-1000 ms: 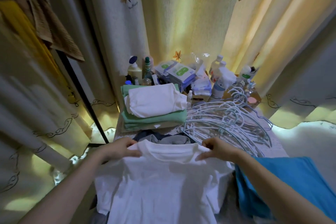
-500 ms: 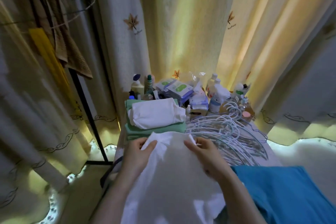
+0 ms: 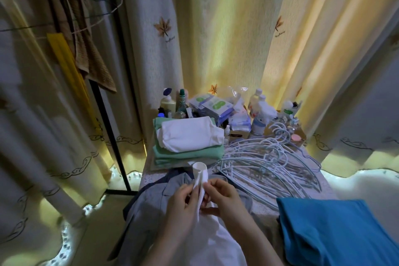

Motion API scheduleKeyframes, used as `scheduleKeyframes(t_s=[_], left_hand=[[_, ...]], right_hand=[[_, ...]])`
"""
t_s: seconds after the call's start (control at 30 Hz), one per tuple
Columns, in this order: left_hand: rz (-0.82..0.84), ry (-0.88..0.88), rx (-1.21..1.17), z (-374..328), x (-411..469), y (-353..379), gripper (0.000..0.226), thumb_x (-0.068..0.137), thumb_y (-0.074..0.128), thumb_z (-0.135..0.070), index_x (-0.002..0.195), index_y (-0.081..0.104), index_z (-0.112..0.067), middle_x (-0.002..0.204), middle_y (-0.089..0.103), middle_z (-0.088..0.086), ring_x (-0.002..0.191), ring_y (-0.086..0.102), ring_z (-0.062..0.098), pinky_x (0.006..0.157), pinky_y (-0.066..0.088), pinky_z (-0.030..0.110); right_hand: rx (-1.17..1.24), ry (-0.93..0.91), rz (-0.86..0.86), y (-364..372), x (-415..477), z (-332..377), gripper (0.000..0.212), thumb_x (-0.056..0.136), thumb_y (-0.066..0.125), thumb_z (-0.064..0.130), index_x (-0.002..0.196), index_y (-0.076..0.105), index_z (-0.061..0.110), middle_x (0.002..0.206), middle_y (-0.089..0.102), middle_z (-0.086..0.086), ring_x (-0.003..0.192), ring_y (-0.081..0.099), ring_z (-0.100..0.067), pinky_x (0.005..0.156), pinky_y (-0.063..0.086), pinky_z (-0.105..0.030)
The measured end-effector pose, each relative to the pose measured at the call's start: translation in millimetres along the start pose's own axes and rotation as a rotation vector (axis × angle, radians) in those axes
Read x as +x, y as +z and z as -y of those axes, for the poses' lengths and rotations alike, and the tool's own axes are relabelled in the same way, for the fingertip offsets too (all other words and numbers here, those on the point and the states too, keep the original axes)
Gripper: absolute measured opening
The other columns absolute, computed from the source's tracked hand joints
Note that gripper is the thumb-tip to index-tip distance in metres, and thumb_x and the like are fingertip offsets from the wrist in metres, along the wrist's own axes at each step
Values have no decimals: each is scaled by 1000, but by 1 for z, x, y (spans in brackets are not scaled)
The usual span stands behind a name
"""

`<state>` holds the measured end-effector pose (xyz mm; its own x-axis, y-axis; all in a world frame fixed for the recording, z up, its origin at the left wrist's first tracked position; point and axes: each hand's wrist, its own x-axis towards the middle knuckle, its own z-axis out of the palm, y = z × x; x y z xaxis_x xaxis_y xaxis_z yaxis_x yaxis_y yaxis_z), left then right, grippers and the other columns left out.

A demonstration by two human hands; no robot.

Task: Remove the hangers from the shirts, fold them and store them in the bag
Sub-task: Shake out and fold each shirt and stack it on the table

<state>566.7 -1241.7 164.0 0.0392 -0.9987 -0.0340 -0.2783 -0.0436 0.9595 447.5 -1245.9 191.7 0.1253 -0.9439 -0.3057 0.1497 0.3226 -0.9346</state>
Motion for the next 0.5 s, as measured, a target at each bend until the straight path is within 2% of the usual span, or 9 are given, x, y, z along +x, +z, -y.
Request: scheduleKeyframes(t_s=[0.1, 0.2, 0.23, 0.3, 0.37, 0.4, 0.43, 0.5], left_hand=[[19, -7, -52, 3, 1, -3, 25, 97, 49, -26, 82, 68, -24, 74, 68, -5, 69, 64, 0, 60, 46, 11], [100, 24, -109, -1, 0, -5, 15, 94, 55, -25, 87, 68, -26, 80, 67, -3, 75, 65, 0, 63, 47, 11], [140, 43, -113, -2, 0, -6, 12, 92, 58, -20, 89, 67, -27, 82, 66, -6, 78, 65, -2, 64, 46, 9], [212, 77, -91, -4, 1, -10, 24, 91, 58, -8, 97, 65, -30, 88, 64, -14, 85, 62, -3, 69, 44, 7], [262, 88, -27, -3, 4, -16, 36, 89, 52, 0, 105, 64, -30, 96, 59, -16, 96, 58, 2, 79, 44, 13], [292, 79, 0, -5, 4, -19, 38, 89, 49, 1, 110, 63, -28, 103, 59, -13, 104, 56, 7, 87, 45, 20], [322, 76, 5, -7, 5, -23, 41, 90, 48, 0, 112, 64, -30, 108, 59, -7, 109, 55, 10, 95, 44, 27], [382, 116, -21, -18, 6, -31, 49, 91, 46, 0, 104, 66, -43, 105, 61, -6, 107, 56, 6, 96, 43, 23]], right_hand=[[-40, 14, 7, 2, -1, 0, 16, 96, 51, 12, 87, 57, 0, 65, 55, -9, 56, 58, -15, 56, 54, -28], [-91, 27, -5, 2, 1, -1, 18, 98, 48, 10, 90, 58, -3, 69, 57, -12, 57, 60, -15, 57, 57, -32], [-142, 22, -19, 0, 2, -2, 16, 97, 50, 10, 89, 57, -2, 70, 58, -13, 57, 61, -15, 59, 59, -34], [-365, -63, -101, -7, 8, -3, 12, 91, 61, 13, 86, 55, 4, 74, 60, -10, 62, 62, -17, 64, 59, -35], [-635, -257, -165, -16, 11, 2, 25, 81, 74, 21, 94, 53, 20, 92, 59, -2, 80, 59, -15, 70, 51, -23], [-759, -369, -135, -22, 14, 7, 37, 78, 76, 26, 104, 51, 28, 108, 55, 3, 95, 54, -11, 79, 45, -17], [-887, -468, -68, -28, 17, 12, 49, 77, 76, 31, 117, 49, 33, 124, 48, 7, 111, 46, -7, 91, 38, -15], [-1079, -586, 101, -34, 22, 25, 54, 81, 71, 39, 129, 51, 28, 137, 43, 11, 125, 35, -6, 105, 29, -19]])
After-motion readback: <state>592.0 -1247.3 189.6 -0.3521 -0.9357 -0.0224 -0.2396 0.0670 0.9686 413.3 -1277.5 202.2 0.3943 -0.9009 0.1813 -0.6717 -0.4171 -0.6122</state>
